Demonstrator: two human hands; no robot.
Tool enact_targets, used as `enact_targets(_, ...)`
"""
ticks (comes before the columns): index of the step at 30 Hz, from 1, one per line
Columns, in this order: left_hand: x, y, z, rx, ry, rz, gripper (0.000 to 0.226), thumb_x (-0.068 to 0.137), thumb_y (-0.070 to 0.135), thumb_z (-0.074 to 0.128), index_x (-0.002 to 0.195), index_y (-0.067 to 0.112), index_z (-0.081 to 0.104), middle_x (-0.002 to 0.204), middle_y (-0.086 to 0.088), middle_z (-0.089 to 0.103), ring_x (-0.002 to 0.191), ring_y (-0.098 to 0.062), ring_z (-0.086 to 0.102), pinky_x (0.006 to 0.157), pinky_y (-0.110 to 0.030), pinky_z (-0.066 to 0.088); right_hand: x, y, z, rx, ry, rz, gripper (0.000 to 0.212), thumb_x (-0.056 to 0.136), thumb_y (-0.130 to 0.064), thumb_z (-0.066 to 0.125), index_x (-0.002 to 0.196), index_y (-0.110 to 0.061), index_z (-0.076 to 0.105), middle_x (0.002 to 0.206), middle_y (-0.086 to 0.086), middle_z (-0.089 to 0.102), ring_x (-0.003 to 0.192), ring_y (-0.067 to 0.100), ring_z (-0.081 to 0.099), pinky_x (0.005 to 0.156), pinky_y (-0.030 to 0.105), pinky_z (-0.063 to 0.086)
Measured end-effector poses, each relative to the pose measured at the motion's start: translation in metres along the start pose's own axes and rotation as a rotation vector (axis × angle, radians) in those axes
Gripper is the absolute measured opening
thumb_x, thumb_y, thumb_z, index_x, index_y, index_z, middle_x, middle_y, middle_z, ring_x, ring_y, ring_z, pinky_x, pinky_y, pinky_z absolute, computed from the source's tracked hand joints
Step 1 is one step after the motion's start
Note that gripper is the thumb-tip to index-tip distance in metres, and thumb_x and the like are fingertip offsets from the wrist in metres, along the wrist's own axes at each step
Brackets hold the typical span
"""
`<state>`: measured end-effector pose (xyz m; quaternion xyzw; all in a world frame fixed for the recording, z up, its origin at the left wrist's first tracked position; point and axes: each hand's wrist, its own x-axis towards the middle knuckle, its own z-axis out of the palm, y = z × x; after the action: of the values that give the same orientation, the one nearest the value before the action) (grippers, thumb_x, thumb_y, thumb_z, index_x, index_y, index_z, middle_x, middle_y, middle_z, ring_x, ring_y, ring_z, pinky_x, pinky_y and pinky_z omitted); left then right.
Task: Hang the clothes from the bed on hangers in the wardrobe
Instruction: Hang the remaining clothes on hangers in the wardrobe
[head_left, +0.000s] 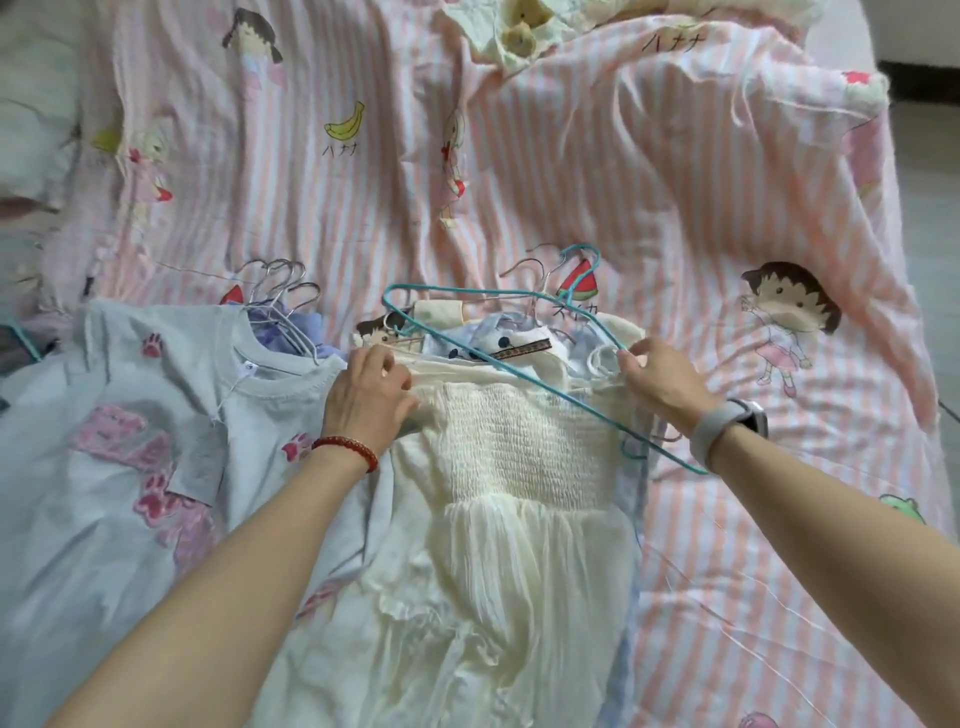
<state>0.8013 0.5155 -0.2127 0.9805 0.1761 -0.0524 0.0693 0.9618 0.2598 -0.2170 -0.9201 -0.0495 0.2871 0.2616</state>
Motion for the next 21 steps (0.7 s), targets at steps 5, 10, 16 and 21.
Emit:
enact_targets(5, 0.005, 0.004, 0.014, -0.231, -0.233, -0.112, 0.044, 0.094, 0.025, 0.049, 0.137, 0.02, 0.04, 0.131, -0.008, 0.046, 0.117, -0.026, 0.045, 0.093, -0.04, 0.042, -0.009, -0.003, 0.013, -0.053, 0.233, -0.105, 0.026, 0.096, -0.015, 0.038, 0.118, -0.017, 0.05, 0.109, 0.021, 0.061, 0.098, 0.041, 0.054, 0.073, 0.039, 0.037)
enact_targets(10, 0.01, 0.007, 0.017, -0.133, -0.357, -0.139, 0.044, 0.092, 0.024, 0.045, 0.135, 0.029, 0.039, 0.122, -0.01, 0.058, 0.107, -0.031, 0.055, 0.086, -0.038, 0.046, -0.017, -0.006, 0.017, 0.11, 0.145, -0.231, 0.046, 0.086, 0.0, 0.04, 0.128, -0.02, 0.046, 0.112, 0.006, 0.056, 0.095, 0.025, 0.053, 0.075, 0.026, 0.03)
enact_targets(16, 0.007, 0.005, 0.01, -0.15, -0.306, -0.237, 0.04, 0.096, 0.03, 0.04, 0.136, 0.028, 0.04, 0.12, -0.014, 0.061, 0.108, -0.035, 0.055, 0.084, -0.038, 0.044, -0.008, -0.012, 0.019, 0.143, 0.23, -0.145, 0.022, 0.096, -0.016, 0.042, 0.112, -0.011, 0.056, 0.107, 0.021, 0.061, 0.096, 0.039, 0.054, 0.071, 0.034, 0.033)
enact_targets(21, 0.0, 0.004, -0.003, -0.086, -0.191, -0.15, 0.035, 0.092, 0.03, 0.048, 0.126, 0.023, 0.048, 0.107, -0.01, 0.066, 0.097, -0.032, 0.059, 0.075, -0.036, 0.044, -0.019, -0.019, 0.012, 0.006, 0.189, -0.323, 0.063, 0.078, 0.013, 0.037, 0.133, -0.016, 0.045, 0.099, 0.017, 0.059, 0.09, 0.031, 0.054, 0.076, 0.036, 0.04)
